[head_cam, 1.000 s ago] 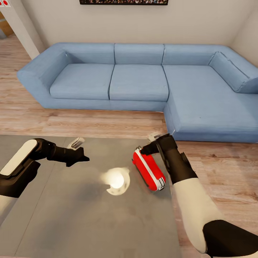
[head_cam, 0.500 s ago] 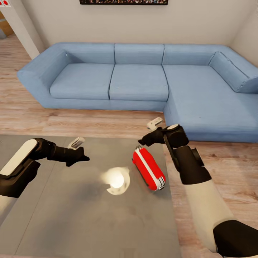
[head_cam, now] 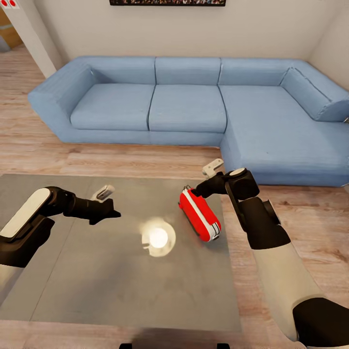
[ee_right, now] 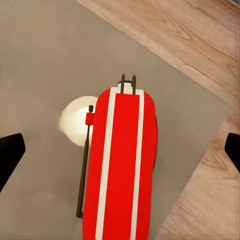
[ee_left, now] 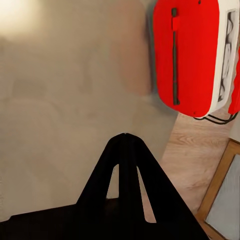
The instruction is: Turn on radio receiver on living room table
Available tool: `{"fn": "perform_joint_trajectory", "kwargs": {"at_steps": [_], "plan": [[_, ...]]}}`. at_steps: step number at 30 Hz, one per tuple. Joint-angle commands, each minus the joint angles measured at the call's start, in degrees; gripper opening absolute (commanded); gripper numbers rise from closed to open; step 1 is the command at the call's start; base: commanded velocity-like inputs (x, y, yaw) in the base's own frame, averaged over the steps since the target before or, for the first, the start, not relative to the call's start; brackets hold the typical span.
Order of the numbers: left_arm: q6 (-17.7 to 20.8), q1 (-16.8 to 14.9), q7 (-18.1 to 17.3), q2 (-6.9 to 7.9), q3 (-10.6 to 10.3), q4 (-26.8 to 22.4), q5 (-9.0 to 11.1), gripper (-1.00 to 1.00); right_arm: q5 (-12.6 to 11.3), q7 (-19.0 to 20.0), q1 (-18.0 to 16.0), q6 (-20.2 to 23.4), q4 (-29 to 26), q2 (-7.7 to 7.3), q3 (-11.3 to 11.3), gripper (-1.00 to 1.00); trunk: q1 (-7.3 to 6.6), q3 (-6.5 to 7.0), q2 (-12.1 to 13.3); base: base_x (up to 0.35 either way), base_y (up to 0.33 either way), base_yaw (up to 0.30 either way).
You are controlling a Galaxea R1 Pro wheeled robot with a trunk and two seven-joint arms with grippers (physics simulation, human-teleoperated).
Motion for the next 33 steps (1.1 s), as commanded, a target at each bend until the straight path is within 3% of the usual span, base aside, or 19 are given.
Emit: {"fn": "perform_joint_trajectory", "kwargs": {"at_steps": [1,18,21,25,26,30,33], "plan": [[0.0,-0.01,-0.01,0.0,0.02,0.0,-0.31,-1.0,0.0,-0.06,0.0,0.0,-0.03,0.0,-0.01,1.0,0.0,0.05,0.0,-0.016,0.0,0.0],[0.0,0.03,-0.03,0.0,-0.01,0.0,-0.89,-1.0,-0.08,-0.48,0.0,0.0,-0.24,-0.15,-0.3,1.0,0.0,1.46,0.0,-0.002,0.0,0.03],[0.0,0.0,-0.03,0.03,0.0,-0.07,-0.95,-1.0,-0.11,-0.43,0.0,0.0,-0.41,-1.25,-0.36,1.0,0.0,1.72,0.0,0.0,0.0,0.066],[0.0,0.01,-0.03,0.2,-0.13,-0.17,-0.97,-1.0,-0.24,-0.47,-0.04,0.0,-0.58,-4.39,-0.76,1.0,0.0,2.07,0.0,0.0,0.0,0.066],[0.0,0.02,-0.03,0.38,-0.13,-0.38,-0.97,-1.0,-0.34,-0.36,-0.02,0.0,-0.88,-5.95,-1.58,1.0,0.0,2.16,0.0,0.0,0.0,0.066],[0.0,0.01,-0.03,0.49,-0.23,-1.99,-0.94,-1.0,-0.41,-0.22,0.59,0.0,-2.27,-6.98,-3.55,1.0,0.0,2.51,0.0,0.0,0.0,0.066],[0.0,-0.01,-0.03,0.55,-2.77,-3.11,-1.02,-1.0,-0.42,-0.16,2.68,0.0,-3.19,-7.49,-6.36,1.0,0.0,2.77,0.0,0.0,0.0,0.065]]}}
